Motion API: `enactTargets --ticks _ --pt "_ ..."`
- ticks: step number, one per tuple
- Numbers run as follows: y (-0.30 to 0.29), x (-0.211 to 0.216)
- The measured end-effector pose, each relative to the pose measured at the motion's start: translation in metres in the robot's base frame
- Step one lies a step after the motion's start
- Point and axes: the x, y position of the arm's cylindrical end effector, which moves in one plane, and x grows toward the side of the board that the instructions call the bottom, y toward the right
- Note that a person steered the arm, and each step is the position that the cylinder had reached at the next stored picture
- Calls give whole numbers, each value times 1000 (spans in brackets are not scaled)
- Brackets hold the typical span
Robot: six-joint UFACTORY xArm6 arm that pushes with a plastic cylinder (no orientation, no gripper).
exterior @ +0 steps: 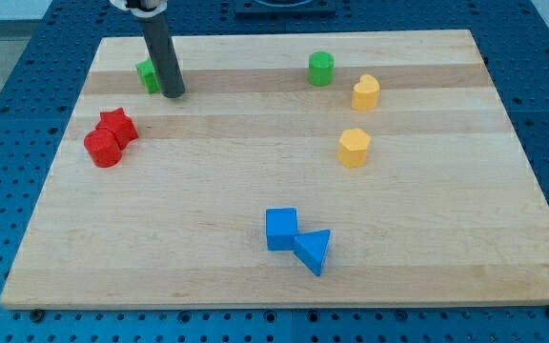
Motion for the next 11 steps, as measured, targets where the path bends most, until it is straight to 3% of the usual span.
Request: enactTargets --ticks 3,5,8,9,10,11 --pt "-69 -52" --pt "-89 -61" --pt "68 -25" --pt "69 -46" --pt "119 -63" --pt "245 -63"
